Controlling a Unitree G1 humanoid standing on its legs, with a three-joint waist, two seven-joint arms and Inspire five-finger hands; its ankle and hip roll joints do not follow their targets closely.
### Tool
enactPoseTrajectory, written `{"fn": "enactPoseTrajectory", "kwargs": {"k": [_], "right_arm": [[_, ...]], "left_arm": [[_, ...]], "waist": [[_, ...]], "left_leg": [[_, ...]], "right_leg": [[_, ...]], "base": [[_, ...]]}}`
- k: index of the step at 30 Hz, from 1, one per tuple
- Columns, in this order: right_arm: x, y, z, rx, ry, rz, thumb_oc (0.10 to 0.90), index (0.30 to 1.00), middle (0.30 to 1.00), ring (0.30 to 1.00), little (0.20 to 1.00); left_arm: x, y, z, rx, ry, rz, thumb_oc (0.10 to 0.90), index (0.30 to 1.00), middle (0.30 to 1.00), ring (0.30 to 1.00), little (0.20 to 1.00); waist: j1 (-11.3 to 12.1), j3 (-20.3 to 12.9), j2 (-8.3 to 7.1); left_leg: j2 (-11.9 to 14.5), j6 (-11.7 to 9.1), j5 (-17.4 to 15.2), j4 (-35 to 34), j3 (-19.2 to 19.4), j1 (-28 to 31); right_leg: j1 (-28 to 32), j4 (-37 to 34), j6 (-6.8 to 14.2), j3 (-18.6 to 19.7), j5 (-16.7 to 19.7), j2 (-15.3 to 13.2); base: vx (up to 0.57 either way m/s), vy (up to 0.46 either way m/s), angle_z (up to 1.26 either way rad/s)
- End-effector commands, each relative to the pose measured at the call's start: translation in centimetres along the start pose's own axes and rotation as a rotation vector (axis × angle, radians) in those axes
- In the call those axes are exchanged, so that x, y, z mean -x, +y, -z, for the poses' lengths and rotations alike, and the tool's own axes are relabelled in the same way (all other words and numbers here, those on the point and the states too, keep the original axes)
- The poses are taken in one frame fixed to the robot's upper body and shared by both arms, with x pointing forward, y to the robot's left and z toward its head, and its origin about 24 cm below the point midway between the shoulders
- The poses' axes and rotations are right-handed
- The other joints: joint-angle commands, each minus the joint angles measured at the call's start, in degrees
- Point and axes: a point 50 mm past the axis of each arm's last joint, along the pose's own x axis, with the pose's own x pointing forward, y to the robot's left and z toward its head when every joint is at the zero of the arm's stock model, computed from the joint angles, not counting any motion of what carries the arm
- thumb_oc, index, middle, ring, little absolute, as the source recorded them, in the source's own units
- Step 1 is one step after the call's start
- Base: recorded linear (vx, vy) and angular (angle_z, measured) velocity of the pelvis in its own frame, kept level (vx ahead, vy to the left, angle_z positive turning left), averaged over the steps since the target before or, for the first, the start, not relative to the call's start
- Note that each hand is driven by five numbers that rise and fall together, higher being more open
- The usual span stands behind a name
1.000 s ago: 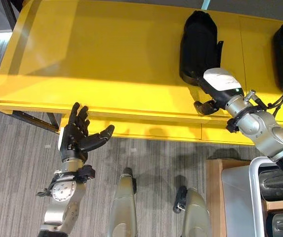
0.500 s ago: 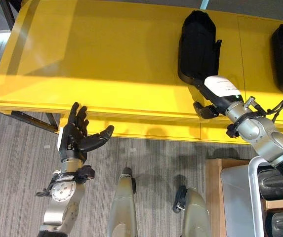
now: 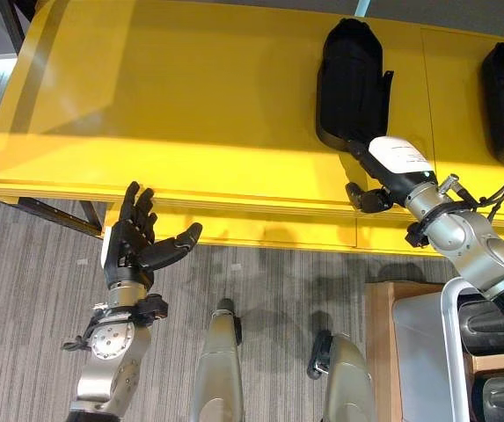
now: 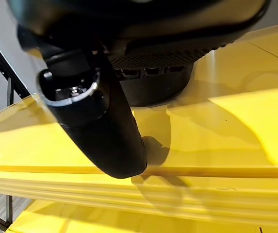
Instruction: Move parts from the plastic box to the shelf.
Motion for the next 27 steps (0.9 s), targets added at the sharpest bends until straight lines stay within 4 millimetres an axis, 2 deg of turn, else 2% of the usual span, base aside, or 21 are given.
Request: {"fn": "enactPoseTrajectory", "kwargs": {"k": [1,27], "right_arm": [[-0.4,-4.7,-0.6,0.008,-0.044,0.198,0.900,1.000,1.000,1.000,1.000],[0.2,-4.7,0.8,-0.004,0.019,0.233,0.900,1.000,1.000,1.000,1.000]], "left_arm": [[0.0,-0.6,-3.1,-0.027,-0.150,0.058,0.900,1.000,1.000,1.000,1.000],[0.0,-0.5,-3.0,-0.022,-0.146,0.053,0.900,1.000,1.000,1.000,1.000]], "waist": [[-0.6,-3.1,0.89],[-0.8,-3.1,1.08]], "left_leg": [[4.0,0.3,-5.3,1.2,-0.9,4.1],[3.7,0.6,-5.6,1.9,-1.0,3.8]], "right_leg": [[0.2,0.5,-3.7,1.5,-1.3,3.0],[-0.3,1.2,-3.8,1.7,-1.6,2.9]], "base": [[0.00,0.000,0.00],[0.00,0.000,0.00]]}}
